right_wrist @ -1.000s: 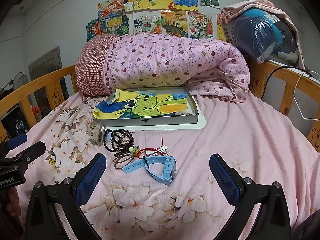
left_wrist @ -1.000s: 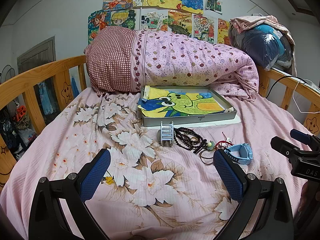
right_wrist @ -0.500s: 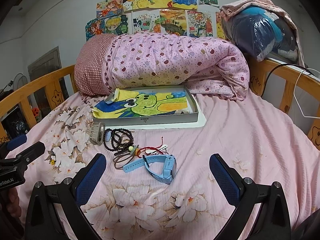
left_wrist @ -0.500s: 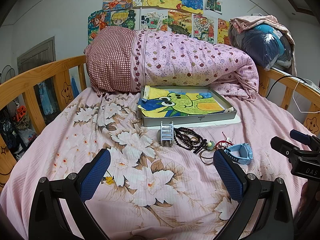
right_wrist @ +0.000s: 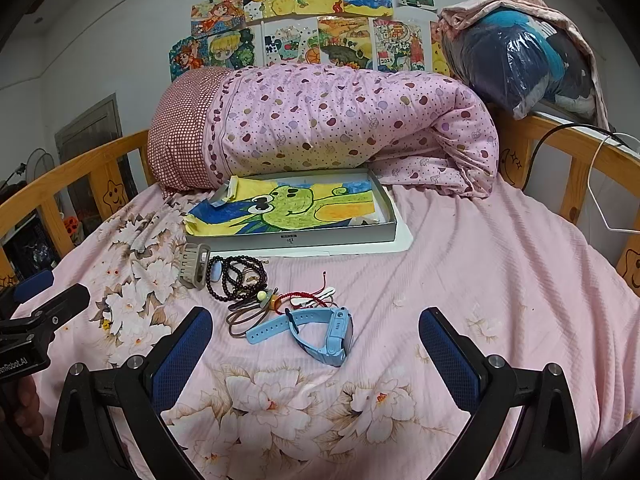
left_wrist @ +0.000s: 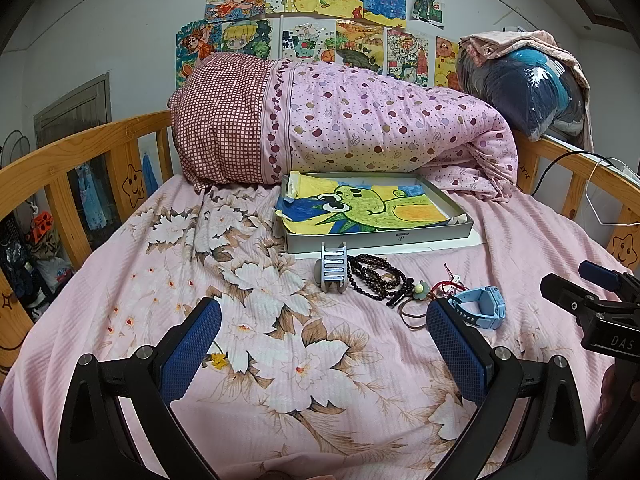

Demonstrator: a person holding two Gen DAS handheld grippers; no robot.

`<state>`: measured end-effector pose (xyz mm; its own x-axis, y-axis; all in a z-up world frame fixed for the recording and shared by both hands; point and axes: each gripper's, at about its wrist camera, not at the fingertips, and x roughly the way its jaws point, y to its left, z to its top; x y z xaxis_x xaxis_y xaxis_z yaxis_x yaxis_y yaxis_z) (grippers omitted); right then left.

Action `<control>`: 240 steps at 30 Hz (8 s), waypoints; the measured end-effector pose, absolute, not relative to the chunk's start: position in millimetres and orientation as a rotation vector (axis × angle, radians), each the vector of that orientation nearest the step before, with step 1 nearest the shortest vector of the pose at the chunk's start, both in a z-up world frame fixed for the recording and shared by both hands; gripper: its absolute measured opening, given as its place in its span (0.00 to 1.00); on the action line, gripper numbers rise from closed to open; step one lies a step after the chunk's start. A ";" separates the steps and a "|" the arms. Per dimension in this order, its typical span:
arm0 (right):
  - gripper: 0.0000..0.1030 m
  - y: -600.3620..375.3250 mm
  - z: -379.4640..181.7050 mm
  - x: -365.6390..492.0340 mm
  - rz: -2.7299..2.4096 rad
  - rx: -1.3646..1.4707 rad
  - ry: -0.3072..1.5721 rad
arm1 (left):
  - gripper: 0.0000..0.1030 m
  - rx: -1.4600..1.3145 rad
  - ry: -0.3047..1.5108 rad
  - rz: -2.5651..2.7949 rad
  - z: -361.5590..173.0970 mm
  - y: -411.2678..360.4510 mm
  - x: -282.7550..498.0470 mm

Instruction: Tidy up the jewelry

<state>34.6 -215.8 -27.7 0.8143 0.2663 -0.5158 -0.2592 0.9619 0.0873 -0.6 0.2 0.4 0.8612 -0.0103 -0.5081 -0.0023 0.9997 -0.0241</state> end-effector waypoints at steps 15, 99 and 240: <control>1.00 -217.6 -29.9 36.1 0.267 0.016 0.557 | 0.98 -0.019 0.540 -0.003 0.2 -5.0 -0.2; 0.22 -230.0 -57.7 118.8 0.700 -0.207 0.742 | 0.00 0.036 0.768 -0.418 -13.8 -69.1 109.0; 0.47 -184.7 -121.3 167.7 0.701 -0.125 0.829 | 0.47 -0.125 0.842 -0.143 -75.4 20.0 176.5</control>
<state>167.7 -184.7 -121.3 0.4672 0.5230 -0.7129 -0.6163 0.7707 0.1615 176.5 20.0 -75.4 0.6574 -0.1750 -0.7329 0.0762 0.9831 -0.1663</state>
